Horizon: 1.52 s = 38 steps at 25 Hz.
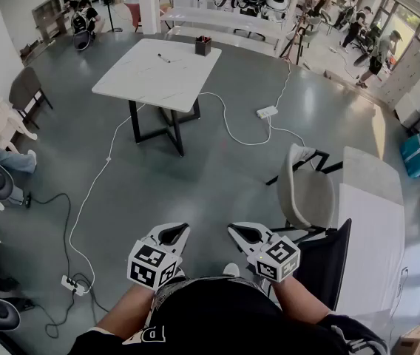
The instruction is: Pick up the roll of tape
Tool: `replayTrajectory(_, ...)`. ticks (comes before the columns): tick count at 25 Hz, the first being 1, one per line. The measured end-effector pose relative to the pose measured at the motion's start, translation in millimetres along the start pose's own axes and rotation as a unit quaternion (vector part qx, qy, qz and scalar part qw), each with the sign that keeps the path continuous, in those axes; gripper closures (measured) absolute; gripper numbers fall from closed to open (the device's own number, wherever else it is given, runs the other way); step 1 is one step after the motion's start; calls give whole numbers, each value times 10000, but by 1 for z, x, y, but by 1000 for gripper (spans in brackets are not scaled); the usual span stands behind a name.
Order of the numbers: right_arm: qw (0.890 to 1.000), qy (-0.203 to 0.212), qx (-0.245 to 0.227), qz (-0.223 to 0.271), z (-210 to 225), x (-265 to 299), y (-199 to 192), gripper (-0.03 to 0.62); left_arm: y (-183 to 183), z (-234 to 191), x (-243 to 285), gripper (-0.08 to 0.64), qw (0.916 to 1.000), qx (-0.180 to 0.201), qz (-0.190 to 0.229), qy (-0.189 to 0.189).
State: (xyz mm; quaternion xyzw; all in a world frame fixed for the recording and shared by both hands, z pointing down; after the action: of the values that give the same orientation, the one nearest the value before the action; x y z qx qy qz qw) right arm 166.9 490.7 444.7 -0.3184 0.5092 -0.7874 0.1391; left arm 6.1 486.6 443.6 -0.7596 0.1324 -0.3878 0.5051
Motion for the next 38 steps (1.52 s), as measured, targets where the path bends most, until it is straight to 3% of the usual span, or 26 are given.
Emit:
replayTrajectory(8, 10000, 14, 45, -56, -4, 8, -2, 589, -3, -9, -3, 540, 10000, -3, 8, 27)
replayTrajectory(15, 9999, 3, 155, -13, -8, 16, 1, 588, -3, -20, -8, 540, 9995, -278, 104, -49)
replayTrajectory(27, 9999, 58, -38, -85, -48, 71, 4, 588, -18, -75, -47, 540, 9995, -262, 132, 90)
replayTrajectory(38, 9996, -273, 71, -68, -69, 106, 7, 588, -37, -120, -73, 540, 9997, -235, 30, -44)
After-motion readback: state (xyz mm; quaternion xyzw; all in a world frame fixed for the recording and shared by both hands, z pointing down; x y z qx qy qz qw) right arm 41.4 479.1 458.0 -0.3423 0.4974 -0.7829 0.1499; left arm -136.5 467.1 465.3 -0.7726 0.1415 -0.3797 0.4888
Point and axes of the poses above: the fingertips, and each gripper's own axes: x forward along the fingers, z to its right, y out of its top, the point moved 4 cm from there along -x, backward along the fingers, and after that the axes turned 3 degrees about x, right-handed, at the moved point
